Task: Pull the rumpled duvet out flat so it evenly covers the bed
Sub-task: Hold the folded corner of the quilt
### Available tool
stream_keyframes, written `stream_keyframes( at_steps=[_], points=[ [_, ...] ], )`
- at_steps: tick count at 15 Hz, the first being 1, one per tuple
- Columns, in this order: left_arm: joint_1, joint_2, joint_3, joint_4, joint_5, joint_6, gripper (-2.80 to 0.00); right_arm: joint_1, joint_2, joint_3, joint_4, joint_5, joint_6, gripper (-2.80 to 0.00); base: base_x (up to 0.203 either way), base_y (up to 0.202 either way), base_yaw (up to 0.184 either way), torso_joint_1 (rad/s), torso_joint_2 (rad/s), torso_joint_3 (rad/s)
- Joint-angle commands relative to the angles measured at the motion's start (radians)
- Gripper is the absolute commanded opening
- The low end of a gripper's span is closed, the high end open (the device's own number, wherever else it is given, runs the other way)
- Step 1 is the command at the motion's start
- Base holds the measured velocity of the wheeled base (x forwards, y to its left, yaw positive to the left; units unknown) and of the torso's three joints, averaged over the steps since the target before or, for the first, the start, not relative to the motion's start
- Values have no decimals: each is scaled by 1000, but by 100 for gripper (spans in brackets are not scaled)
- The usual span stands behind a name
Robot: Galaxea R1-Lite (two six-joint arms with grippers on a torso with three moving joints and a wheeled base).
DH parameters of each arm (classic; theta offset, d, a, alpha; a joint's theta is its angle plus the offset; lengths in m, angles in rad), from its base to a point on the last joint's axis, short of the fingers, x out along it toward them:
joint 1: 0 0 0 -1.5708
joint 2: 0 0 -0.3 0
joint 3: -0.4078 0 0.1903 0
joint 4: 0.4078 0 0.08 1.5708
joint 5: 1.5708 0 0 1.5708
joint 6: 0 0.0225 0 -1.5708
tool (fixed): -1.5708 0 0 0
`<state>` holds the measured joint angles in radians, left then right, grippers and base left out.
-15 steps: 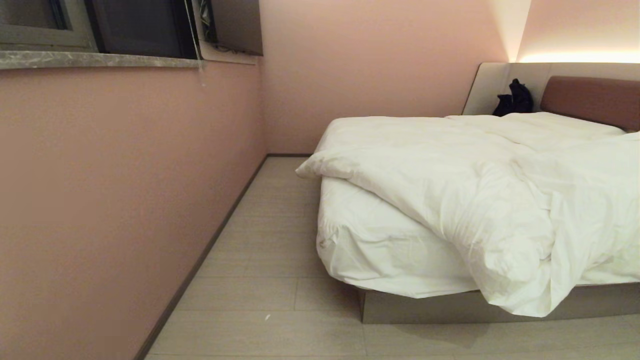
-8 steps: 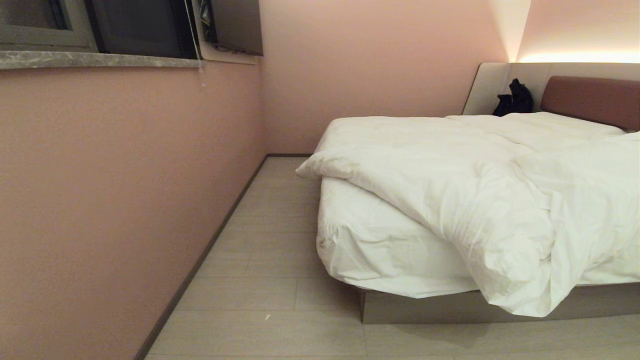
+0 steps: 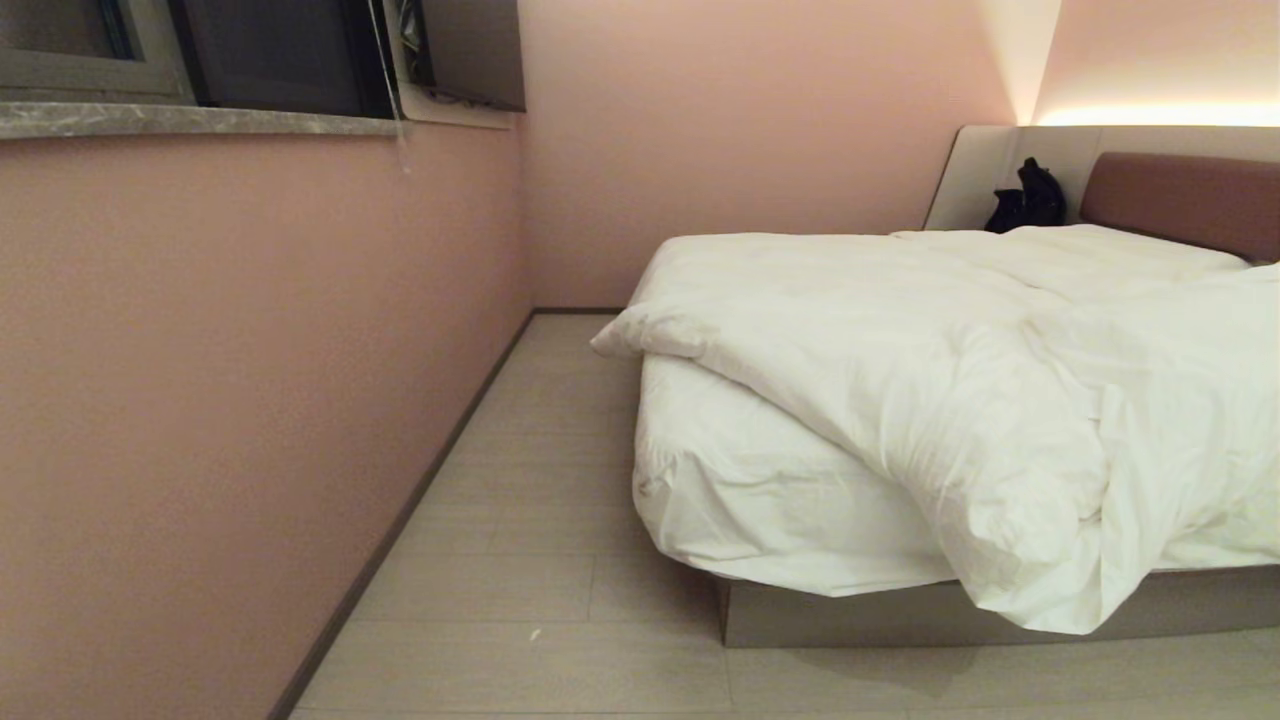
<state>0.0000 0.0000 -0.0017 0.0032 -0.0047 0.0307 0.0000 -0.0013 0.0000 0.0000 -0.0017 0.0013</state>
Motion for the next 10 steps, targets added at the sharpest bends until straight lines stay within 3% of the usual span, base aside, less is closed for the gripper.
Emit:
stream_keyframes(
  at_steps=[1,10],
  points=[
    [0,0,0,0,0,0,-280,0,1,0,0,0,0,-280,64,0,8,2,2,2],
    [0,0,0,0,0,-2,-280,0,1,0,0,0,0,-280,192,0,0,3,3,4]
  ],
)
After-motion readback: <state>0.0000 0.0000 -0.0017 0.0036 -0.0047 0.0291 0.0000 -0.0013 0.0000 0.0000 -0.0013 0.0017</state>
